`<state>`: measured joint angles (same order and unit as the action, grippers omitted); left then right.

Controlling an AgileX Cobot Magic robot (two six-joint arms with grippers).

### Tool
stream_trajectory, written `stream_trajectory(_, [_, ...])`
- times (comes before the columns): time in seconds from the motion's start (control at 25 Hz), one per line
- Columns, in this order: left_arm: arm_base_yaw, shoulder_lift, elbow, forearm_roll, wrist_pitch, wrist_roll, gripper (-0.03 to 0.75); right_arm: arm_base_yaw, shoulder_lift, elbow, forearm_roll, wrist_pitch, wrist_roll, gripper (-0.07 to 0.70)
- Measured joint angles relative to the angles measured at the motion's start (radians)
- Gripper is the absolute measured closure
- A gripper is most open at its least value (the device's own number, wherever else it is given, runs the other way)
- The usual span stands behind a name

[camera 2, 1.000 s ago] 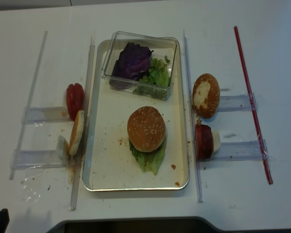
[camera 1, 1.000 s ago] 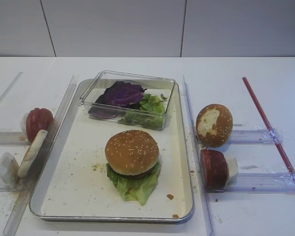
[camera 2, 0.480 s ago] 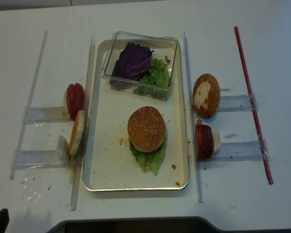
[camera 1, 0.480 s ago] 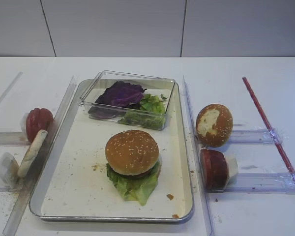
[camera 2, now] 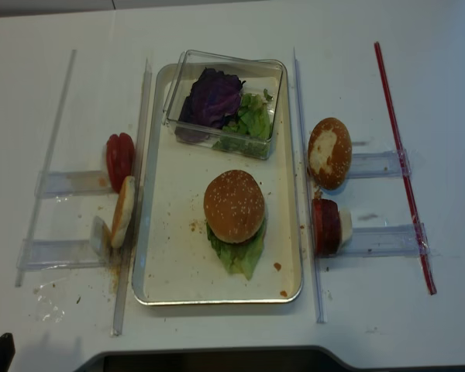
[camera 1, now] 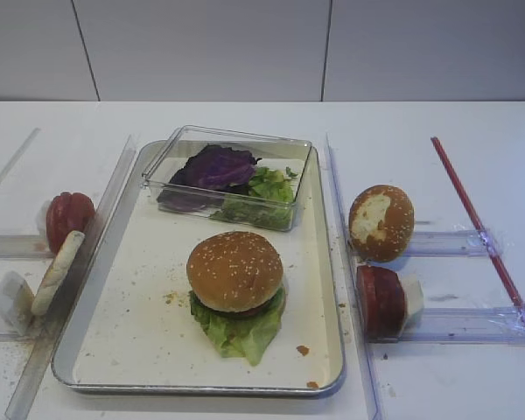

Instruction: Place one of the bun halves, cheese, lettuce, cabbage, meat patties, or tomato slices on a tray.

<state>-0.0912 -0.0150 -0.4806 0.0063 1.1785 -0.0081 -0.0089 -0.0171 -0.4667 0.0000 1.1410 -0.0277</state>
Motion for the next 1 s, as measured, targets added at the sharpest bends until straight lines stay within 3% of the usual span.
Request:
stream_trajectory(0.6, [0.0, 0.0, 0.0, 0.0, 0.0, 0.0, 0.374, 0.0, 0.0, 0.0, 0.0, 0.0, 0.002, 0.23])
stream_trajectory(1.0, [0.0, 0.0, 0.0, 0.0, 0.0, 0.0, 0.374, 0.0, 0.0, 0.0, 0.0, 0.0, 0.007, 0.292])
